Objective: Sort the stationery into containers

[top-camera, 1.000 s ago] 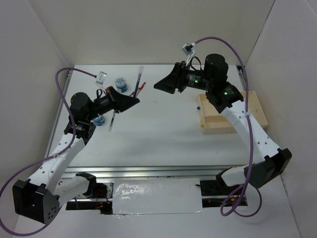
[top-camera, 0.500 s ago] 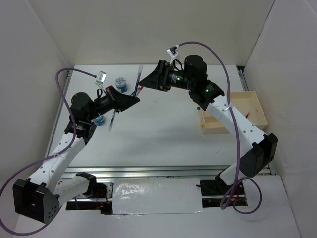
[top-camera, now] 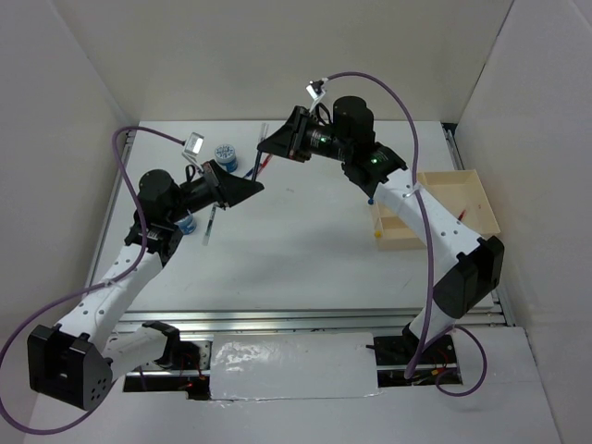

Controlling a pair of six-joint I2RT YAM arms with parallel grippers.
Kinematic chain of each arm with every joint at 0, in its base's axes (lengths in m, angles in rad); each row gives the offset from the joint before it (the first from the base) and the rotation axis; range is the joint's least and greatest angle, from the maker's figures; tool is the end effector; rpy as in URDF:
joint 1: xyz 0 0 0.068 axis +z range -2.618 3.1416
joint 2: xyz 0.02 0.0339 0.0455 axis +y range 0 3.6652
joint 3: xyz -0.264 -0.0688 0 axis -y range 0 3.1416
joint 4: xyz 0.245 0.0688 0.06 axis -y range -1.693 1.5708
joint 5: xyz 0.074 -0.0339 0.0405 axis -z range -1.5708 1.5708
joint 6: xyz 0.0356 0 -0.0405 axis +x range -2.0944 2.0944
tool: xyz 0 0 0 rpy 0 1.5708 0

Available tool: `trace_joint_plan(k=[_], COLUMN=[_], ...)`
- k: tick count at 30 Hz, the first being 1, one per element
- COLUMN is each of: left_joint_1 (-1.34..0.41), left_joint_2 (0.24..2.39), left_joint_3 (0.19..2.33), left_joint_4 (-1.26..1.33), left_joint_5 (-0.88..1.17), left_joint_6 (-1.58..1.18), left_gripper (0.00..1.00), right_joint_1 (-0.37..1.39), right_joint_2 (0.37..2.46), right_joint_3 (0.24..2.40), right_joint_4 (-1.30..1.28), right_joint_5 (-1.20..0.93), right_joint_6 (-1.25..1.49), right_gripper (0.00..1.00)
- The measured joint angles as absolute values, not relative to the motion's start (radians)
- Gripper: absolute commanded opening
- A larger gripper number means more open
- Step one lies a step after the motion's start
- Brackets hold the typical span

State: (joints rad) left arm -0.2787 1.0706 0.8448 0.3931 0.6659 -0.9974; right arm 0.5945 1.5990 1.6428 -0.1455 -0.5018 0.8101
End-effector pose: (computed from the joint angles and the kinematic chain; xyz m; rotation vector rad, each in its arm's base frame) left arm 0.2306 -0.0889 0.3658 0.0472 1.6262 -1.4793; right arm 0.3004 0.2238 0.4374 -0.2253 1.8738 1.4324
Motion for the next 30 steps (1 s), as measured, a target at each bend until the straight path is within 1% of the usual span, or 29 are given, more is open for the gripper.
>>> trace_joint_plan(k=[1,2,3,8,9,10,11,12,13,17,21,23,25,28,30], left_joint_1=[-0.279,-0.279,-0.279,-0.278,-0.278,-0.279,-0.279,-0.278,-0.279,-0.279,-0.277,-0.273,-0.267,-0.253,-0.244], left_joint_2=[1.071,1.071,1.071,1.074,1.076,1.076,1.077,1.077,1.077,1.08,1.092,1.111,1.147,1.21,1.244], left_joint_3=[0.846,0.847,0.849,0.854,0.856,0.857,0.857,0.858,0.859,0.889,0.963,1.03,1.127,1.26,1.31], left_joint_4=[0.393,0.393,0.389,0.38,0.378,0.377,0.377,0.374,0.359,0.252,0.088,-0.007,-0.116,-0.264,-0.332], left_joint_5=[0.665,0.663,0.66,0.656,0.656,0.655,0.653,0.653,0.651,0.643,0.617,0.595,0.575,0.548,0.52], left_joint_6=[-0.997,-0.997,-0.997,-0.993,-0.993,-0.992,-0.989,-0.981,-0.973,-0.937,-0.791,-0.7,-0.593,-0.439,-0.374], left_gripper=[0.0,0.0,0.0,0.0,0.04,0.33,0.54,0.71,0.99,0.99,0.99,0.99,0.99,0.99,0.99], right_joint_1=[0.594,0.594,0.594,0.585,0.583,0.579,0.576,0.571,0.562,0.493,0.373,0.311,0.232,0.115,0.04], right_joint_2=[1.603,1.607,1.609,1.61,1.61,1.609,1.609,1.608,1.607,1.591,1.522,1.474,1.435,1.419,1.421], right_joint_3=[1.643,1.644,1.644,1.644,1.644,1.644,1.644,1.643,1.643,1.643,1.643,1.646,1.68,1.781,1.831], right_joint_4=[-0.146,-0.145,-0.144,-0.146,-0.146,-0.147,-0.147,-0.148,-0.148,-0.154,-0.25,-0.336,-0.476,-0.699,-0.816], right_joint_5=[-0.496,-0.492,-0.49,-0.484,-0.485,-0.488,-0.494,-0.496,-0.496,-0.506,-0.515,-0.51,-0.487,-0.428,-0.372], right_joint_6=[0.809,0.805,0.803,0.793,0.791,0.789,0.787,0.783,0.776,0.731,0.565,0.44,0.282,0.047,-0.104], right_gripper=[0.15,0.09,0.01,0.0,0.0,0.0,0.0,0.0,0.0,0.0,0.0,0.0,0.0,0.0,0.0])
